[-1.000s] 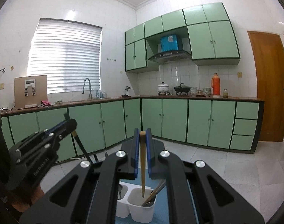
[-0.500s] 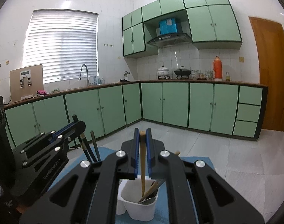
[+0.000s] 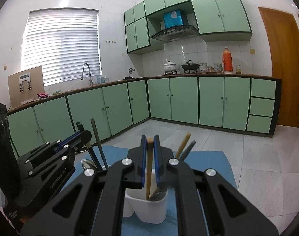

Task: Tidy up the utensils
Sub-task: 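Lower both chopsticks into the holder and open both tools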

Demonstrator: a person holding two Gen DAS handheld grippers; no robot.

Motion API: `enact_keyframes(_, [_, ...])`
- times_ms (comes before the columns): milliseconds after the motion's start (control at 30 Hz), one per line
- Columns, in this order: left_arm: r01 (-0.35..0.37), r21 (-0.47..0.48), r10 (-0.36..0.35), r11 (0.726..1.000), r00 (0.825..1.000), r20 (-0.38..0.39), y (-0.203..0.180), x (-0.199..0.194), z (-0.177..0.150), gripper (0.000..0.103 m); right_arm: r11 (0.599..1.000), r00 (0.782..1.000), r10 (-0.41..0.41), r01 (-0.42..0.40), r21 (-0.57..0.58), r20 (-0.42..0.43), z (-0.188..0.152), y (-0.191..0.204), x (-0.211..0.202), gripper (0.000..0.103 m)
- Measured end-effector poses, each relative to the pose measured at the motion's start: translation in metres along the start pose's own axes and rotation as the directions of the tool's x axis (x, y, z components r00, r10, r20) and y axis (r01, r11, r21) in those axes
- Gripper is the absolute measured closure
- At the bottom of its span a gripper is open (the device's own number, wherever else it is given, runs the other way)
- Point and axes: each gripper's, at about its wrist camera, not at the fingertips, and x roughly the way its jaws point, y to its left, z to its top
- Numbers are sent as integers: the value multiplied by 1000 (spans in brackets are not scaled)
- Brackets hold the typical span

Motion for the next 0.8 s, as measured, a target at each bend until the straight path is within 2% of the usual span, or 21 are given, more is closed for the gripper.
enact_keyframes(233, [-13,-14,13,1000,1000,3,3,-6,-2,95,1000,1000,-4,4,17,-12,-5,-3,-1,96])
enact_keyframes(333, [-24,-30,24,999,1000,8,6,-9,1,82,1000,1000,-11,11,20,-14,-5,-5,-3,94])
enact_keyframes(400, [-28,-41,29,999,999,20,9,-14,4,61,1000,1000,-16,16,23,-8,-5,-7,-5,92])
enact_keyframes(433, [-29,-50,30,998,999,29,11,-17,5,56,999,1000,-18,18,27,-4,-4,-7,-7,89])
enact_keyframes(467, [-26,-58,28,998,999,34,12,-19,6,53,999,1000,-21,21,34,0,-4,-8,-10,80])
enact_keyframes(533, [-17,-73,20,997,999,36,16,-23,8,52,999,1000,-24,24,44,18,-3,-10,-17,71])
enact_keyframes(800, [-31,-92,37,995,997,74,25,-36,16,41,998,996,-51,49,31,78,0,-13,-43,63])
